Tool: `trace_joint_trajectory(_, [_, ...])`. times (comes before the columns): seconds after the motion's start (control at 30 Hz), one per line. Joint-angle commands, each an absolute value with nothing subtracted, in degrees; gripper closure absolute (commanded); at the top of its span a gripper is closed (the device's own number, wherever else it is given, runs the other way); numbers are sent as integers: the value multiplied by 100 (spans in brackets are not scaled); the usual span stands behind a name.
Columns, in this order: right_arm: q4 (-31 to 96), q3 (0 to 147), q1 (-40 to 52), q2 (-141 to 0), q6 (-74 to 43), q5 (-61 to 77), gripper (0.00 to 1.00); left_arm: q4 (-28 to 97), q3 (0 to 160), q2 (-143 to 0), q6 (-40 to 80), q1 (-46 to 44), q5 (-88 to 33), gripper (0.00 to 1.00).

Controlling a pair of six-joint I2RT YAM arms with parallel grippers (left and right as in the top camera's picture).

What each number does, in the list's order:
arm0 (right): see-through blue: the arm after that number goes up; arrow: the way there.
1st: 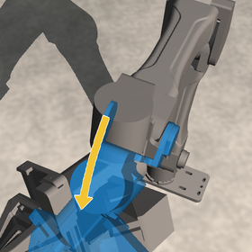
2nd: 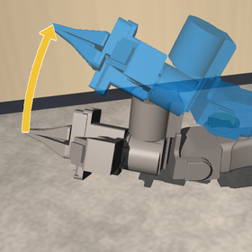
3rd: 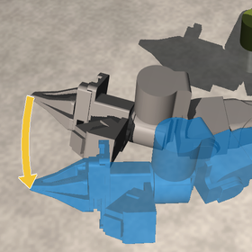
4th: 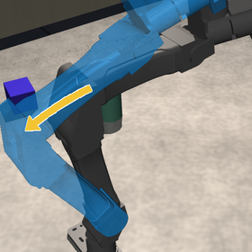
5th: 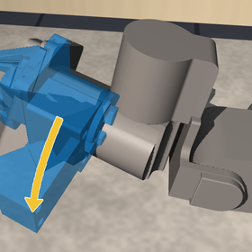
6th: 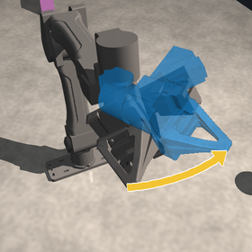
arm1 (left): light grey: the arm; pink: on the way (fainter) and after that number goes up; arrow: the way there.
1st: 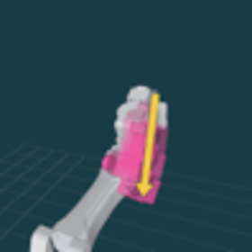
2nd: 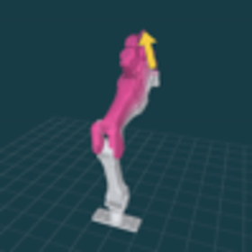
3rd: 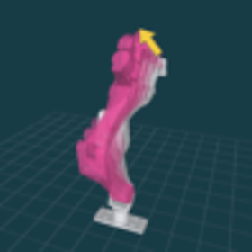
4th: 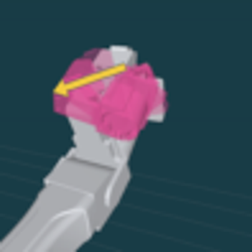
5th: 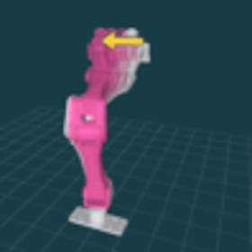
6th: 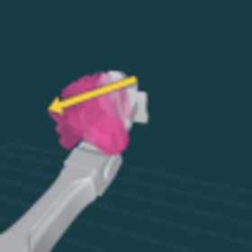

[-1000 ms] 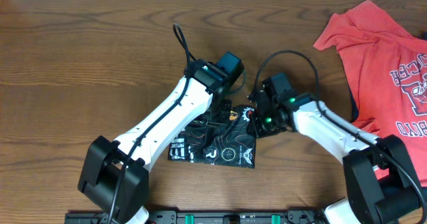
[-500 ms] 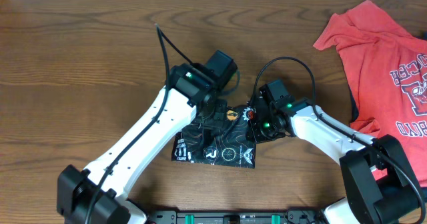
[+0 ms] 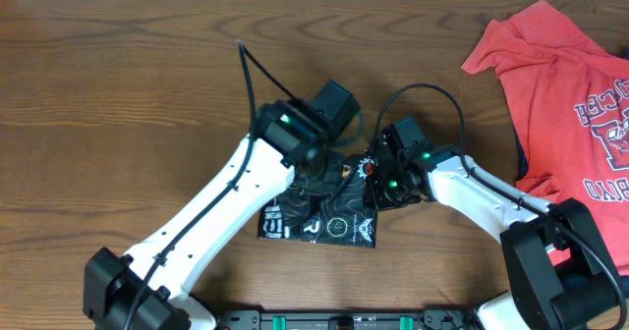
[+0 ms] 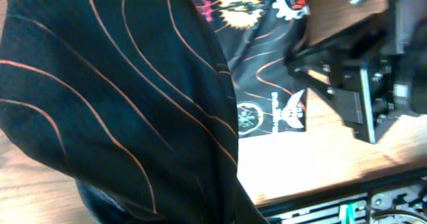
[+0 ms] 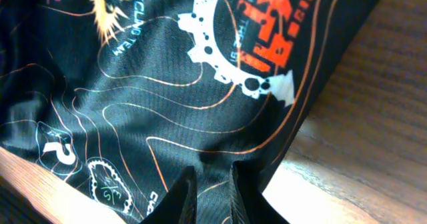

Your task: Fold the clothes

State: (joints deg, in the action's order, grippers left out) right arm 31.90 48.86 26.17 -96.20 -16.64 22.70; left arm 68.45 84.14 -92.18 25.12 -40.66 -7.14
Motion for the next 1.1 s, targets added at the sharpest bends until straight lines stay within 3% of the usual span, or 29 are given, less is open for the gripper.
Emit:
trace_joint_trajectory(0.0, [3218,4821,2670,-9671,-1820,2248,83,6757,8433,-9327,2694,-4246,-751,94])
trace_joint_trajectory(0.23, [3216,4821,2670,-9671,-1822,2248,83,6368,8433,-9574,2696,-4488,-753,94])
trace_joint_trajectory(0.43, [3273,4842,2650,-9662,-1817,2248,77,6353,8433,-9585,2738,-4488,-755,93])
trace_joint_trajectory(0.47, [3341,4882,2617,-9655,-1817,2248,78,6351,8433,-9585,2738,-4488,-757,86])
trace_joint_trajectory(0.53, [3627,5061,2469,-9592,-1817,2180,78,6353,8433,-9585,2731,-4486,-803,61])
trace_joint_trajectory(0.77, [5251,6495,1387,-9074,-1358,1100,74,6357,8436,-9421,2248,-4160,-834,58])
trace_joint_trajectory(0.9, [5649,7028,1131,-8912,-840,1750,69,6403,8436,-9172,2233,-3391,-633,58])
trace_joint_trajectory(1.07, [5592,6987,1522,-8969,-357,2641,65,6392,8431,-9190,2237,-2390,-578,58])
